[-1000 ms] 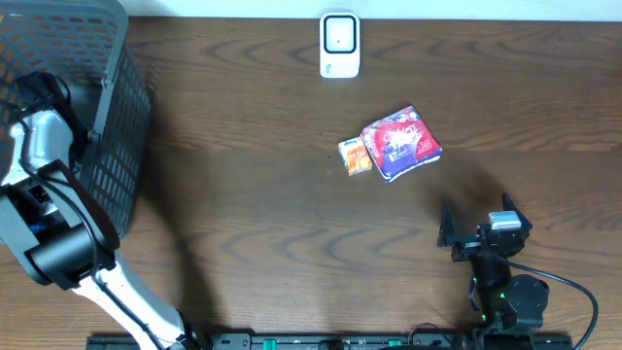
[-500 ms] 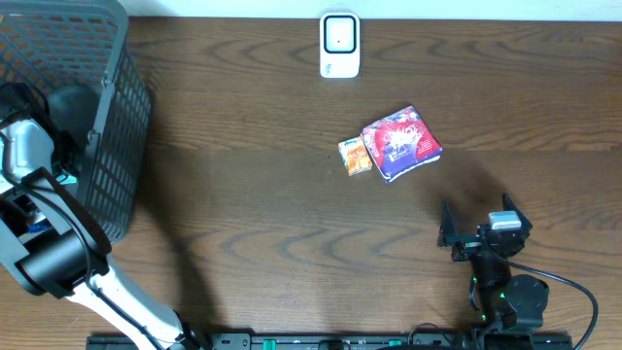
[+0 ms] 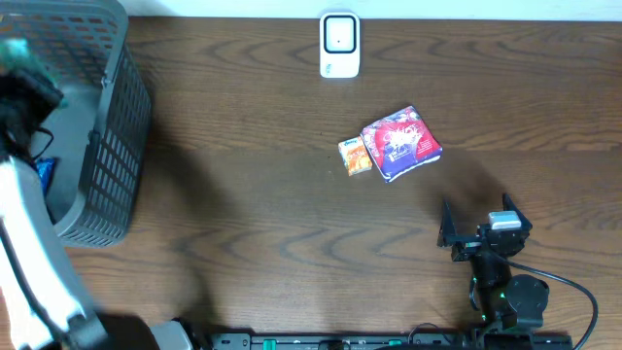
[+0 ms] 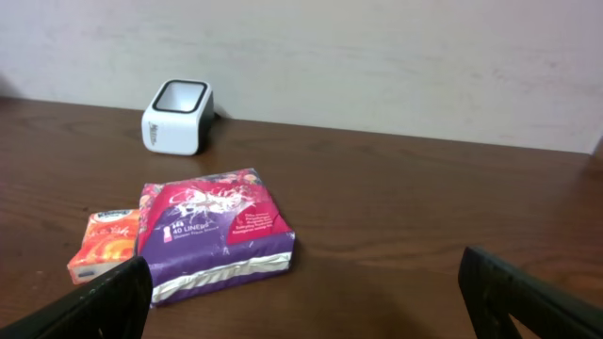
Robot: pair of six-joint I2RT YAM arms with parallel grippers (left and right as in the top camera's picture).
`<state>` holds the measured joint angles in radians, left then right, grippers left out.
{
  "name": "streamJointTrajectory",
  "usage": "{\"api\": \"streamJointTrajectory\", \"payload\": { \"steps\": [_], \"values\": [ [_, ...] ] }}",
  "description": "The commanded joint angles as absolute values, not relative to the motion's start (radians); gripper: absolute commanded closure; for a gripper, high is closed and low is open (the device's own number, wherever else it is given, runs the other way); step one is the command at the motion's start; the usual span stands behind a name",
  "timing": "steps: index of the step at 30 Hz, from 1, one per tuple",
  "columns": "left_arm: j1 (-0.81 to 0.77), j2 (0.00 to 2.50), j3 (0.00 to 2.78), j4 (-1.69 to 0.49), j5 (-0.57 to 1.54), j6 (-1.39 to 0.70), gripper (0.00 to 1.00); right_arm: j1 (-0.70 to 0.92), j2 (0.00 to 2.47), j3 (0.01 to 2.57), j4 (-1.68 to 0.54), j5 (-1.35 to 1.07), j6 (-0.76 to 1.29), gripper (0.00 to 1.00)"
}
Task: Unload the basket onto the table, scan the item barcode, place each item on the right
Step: 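Carry the green wipes with the left gripper and place them beside the Kleenex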
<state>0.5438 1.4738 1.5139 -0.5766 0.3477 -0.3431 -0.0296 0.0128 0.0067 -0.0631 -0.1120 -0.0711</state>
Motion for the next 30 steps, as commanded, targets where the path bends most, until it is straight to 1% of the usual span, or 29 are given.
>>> {"api": "streamJointTrajectory", "payload": {
  "steps": [1, 2, 3, 7, 11, 12, 15, 18, 21, 24, 28, 30],
  "values": [
    [0.432, 1.36, 1.523, -0.578, 0.439, -0.48, 0.93, -0.033, 0.009, 0.006, -0.067, -0.117, -0.084, 0.01],
    [0.386, 1.333, 1.523, -0.582, 0.438, -0.485, 0.92, -0.033, 0.009, 0.006, -0.067, -0.118, -0.084, 0.01],
    [0.292, 1.296, 1.522, -0.595, 0.437, -0.484, 0.93, -0.033, 0.009, 0.006, -0.067, -0.117, -0.084, 0.01],
    [0.044, 1.282, 1.522, -0.67, 0.417, -0.434, 0.93, -0.033, 0.009, 0.006, -0.067, -0.117, -0.084, 0.01],
    [-0.182, 1.338, 1.513, -0.776, 0.225, -0.427, 0.93, -0.033, 0.009, 0.006, -0.067, -0.117, -0.084, 0.01],
    [-0.281, 1.386, 1.5, -0.807, 0.12, -0.428, 0.93, -0.033, 0.009, 0.006, -0.067, -0.117, -0.084, 0.01],
    [-0.398, 1.487, 1.486, -0.816, 0.039, -0.435, 0.93, -0.033, 0.009, 0.006, -0.067, -0.117, -0.084, 0.01],
    [-0.493, 1.637, 1.486, -0.795, 0.036, -0.497, 0.93, -0.033, 0.009, 0.006, -0.067, -0.117, -0.084, 0.01],
    [-0.542, 1.771, 1.486, -0.772, 0.007, -0.567, 0.93, -0.033, 0.009, 0.006, -0.067, -0.117, -0.084, 0.01],
    [-0.569, 1.895, 1.486, -0.754, -0.028, -0.693, 0.93, -0.033, 0.009, 0.006, -0.067, -0.117, -0.084, 0.01],
    [-0.59, 2.054, 1.486, -0.72, -0.027, -0.862, 0.93, -0.033, 0.009, 0.006, -0.067, -0.117, -0.084, 0.01],
    [-0.595, 2.094, 1.486, -0.698, -0.016, -0.903, 0.92, -0.033, 0.009, 0.006, -0.067, -0.117, -0.084, 0.01]
  ]
}}
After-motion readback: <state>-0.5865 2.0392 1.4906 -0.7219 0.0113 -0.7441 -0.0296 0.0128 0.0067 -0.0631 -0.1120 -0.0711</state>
